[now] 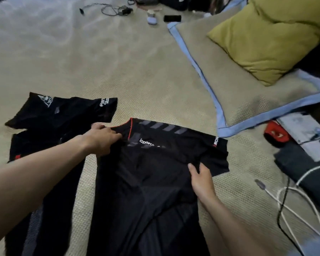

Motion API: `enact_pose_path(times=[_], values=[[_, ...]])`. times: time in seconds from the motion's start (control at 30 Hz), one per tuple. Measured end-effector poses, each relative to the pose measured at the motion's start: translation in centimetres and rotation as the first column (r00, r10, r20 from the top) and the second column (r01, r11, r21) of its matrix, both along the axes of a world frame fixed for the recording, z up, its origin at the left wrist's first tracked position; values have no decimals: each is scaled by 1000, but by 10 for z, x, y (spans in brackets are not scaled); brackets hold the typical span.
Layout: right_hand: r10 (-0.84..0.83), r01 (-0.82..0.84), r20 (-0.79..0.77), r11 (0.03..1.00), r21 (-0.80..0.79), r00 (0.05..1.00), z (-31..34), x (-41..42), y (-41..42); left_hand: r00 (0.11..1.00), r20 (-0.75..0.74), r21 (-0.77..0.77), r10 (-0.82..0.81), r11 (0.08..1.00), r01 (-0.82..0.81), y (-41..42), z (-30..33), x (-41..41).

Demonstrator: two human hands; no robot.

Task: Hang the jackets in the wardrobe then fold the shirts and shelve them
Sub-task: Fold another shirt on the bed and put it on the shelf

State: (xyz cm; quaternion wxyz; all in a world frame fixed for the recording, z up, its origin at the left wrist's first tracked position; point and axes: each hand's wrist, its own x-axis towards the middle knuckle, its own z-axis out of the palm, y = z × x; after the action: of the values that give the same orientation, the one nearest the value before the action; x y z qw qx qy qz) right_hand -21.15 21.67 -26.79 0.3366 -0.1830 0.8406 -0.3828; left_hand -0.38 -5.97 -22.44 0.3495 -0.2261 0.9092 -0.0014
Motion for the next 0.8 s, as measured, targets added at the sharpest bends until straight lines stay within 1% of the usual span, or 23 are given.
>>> enact_pose_path(times=[0.07,0.13,0.17,0.23,0.27,0.3,0.33,0.4,0.47,0.5,0.53,0.57,0.63,0.67,0.73,0.8], values=[[13,-12,-33,999,32,999,-27,0,10,999,-25,-113,-45,993,42,-9,-3,-14],[-36,36,-42,999,3,998,-41,-2,13,998,22,-144,-64,987,67,-23,-2,-24],[-65,64,-41,998,-19,997,-43,-4,12,998,52,-113,-41,992,47,-29,0,-27],[-98,96,-34,994,-58,995,-39,-9,8,991,35,47,125,991,-127,-45,4,-29],[-111,109,-30,991,-80,993,-35,-13,4,976,-4,146,219,965,-216,-55,6,-30],[-137,134,-24,985,-108,990,-28,-20,0,947,-73,239,312,928,-287,-63,9,-30],[-168,165,-11,977,-137,986,-20,-29,-3,900,-161,329,404,882,-337,-69,14,-29],[-201,192,-32,964,-183,979,-5,-57,-8,761,-278,499,587,765,-408,-72,21,-32],[-213,197,-91,967,-162,973,4,-91,-9,616,-306,623,726,642,-447,-65,22,-39],[-213,198,-101,970,-144,972,5,-106,-11,568,-319,646,759,612,-456,-61,18,-45],[-205,192,-103,974,-121,973,2,-119,-13,536,-341,640,773,608,-470,-58,9,-50],[-181,172,-111,982,-83,977,-5,-129,-15,521,-367,607,771,623,-494,-53,-1,-57],[-106,111,-147,993,26,983,-20,-140,-19,523,-438,485,731,683,-547,-43,-22,-68],[-88,99,-164,993,61,982,-27,-144,-19,510,-485,426,711,701,-572,-36,-31,-74],[-121,135,-194,989,61,974,-36,-148,-18,454,-563,364,691,700,-614,-23,-42,-83],[-163,173,-222,984,28,961,-37,-150,-16,423,-615,314,665,699,-643,-12,-45,-92]])
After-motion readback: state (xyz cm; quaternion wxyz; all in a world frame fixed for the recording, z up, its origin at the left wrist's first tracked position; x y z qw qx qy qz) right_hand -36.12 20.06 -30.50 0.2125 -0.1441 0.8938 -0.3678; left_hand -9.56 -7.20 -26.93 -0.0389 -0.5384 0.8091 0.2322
